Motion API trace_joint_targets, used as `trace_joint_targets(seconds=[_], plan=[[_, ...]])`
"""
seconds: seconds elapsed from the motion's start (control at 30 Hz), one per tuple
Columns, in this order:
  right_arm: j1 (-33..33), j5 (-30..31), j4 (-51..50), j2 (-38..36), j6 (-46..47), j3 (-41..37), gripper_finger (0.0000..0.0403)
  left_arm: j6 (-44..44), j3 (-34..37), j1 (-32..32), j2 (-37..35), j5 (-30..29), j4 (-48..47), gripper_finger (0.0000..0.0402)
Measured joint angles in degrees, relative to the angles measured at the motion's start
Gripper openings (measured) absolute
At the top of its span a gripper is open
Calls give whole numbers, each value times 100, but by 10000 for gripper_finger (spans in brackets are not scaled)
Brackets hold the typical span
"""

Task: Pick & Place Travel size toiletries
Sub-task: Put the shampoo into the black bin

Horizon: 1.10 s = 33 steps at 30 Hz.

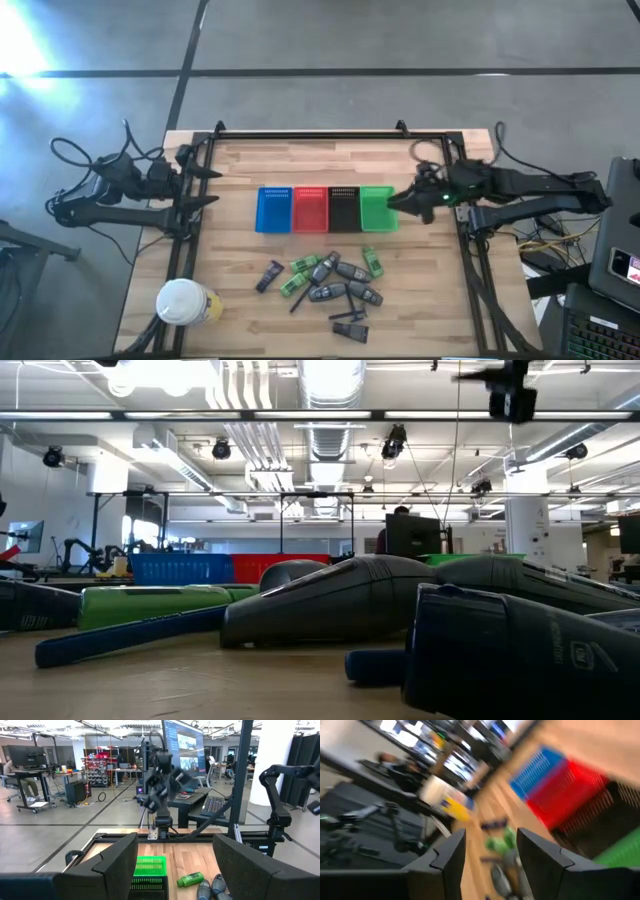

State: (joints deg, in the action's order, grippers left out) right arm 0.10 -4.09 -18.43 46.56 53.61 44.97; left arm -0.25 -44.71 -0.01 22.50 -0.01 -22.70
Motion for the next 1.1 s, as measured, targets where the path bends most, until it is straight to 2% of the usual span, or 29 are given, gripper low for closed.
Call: trace_joint_targets(seconds=[0.3, 0.57, 0.83, 1.1], plan=[[0, -160, -1292, 1100, 1451, 0, 196, 1, 0, 0, 0, 0, -9, 264], [275, -389, -1614, 2120, 2196, 152, 230, 1, 0, -1, -1, -1, -20, 264], [904, -47, -2527, 3231, 2898, 820, 267, 1, 0, -2, 0, 0, -15, 264], [1324, 207, -3108, 4453, 3292, 1609, 280, 0, 0, -2, 0, -1, -12, 264]])
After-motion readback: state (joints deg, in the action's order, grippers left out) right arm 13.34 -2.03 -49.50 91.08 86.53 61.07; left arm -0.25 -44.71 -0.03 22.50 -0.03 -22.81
